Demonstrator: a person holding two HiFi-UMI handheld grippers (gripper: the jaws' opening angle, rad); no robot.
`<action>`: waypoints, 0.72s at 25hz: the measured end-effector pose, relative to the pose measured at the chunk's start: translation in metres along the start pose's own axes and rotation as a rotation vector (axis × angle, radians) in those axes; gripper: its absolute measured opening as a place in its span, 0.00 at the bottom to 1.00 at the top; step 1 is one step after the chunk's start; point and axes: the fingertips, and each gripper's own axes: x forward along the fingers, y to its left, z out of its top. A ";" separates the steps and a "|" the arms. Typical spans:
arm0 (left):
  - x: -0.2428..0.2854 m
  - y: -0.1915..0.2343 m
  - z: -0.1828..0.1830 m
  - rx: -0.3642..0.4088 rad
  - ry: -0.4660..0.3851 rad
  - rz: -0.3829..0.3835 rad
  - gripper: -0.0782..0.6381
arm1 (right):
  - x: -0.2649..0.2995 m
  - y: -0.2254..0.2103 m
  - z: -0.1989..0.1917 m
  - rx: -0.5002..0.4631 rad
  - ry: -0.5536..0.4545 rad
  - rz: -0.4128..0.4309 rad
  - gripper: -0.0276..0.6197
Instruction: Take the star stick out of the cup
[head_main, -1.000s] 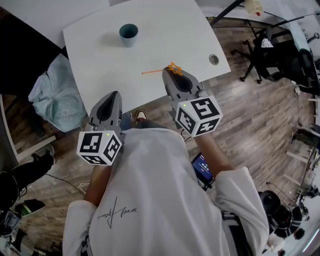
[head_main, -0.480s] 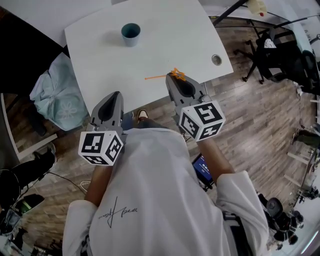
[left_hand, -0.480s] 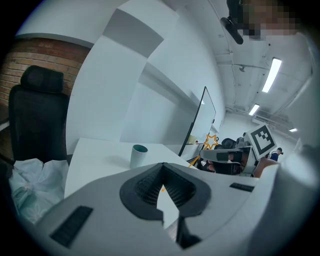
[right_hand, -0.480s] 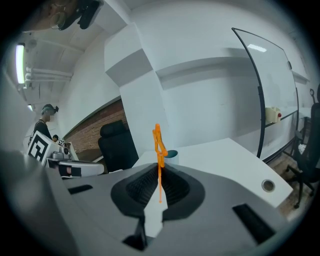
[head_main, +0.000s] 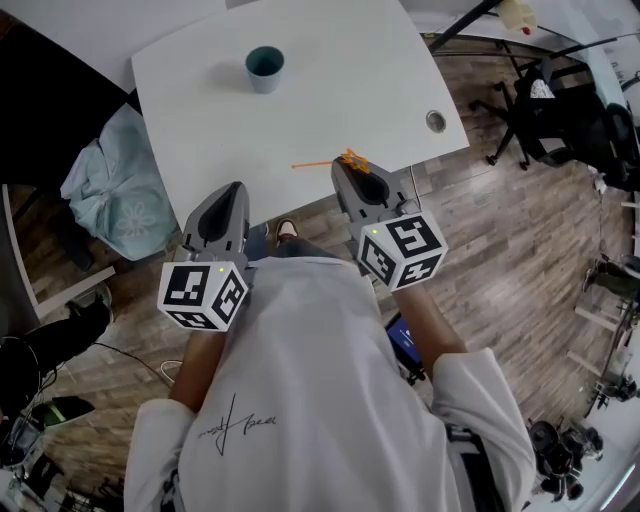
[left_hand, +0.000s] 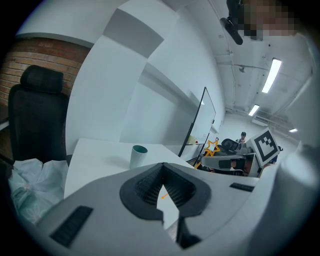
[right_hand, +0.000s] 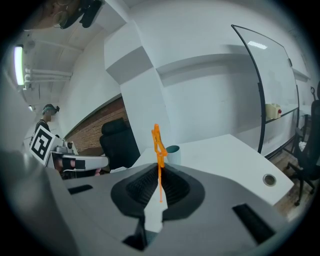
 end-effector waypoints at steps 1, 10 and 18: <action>-0.001 0.001 0.001 -0.001 -0.002 0.002 0.11 | 0.000 0.001 0.000 -0.001 0.001 0.002 0.08; -0.004 0.003 0.006 -0.002 -0.010 0.023 0.11 | 0.000 0.004 -0.002 -0.009 0.010 0.026 0.08; -0.004 0.004 0.002 -0.005 0.000 0.029 0.11 | 0.002 0.003 -0.004 -0.014 0.024 0.028 0.08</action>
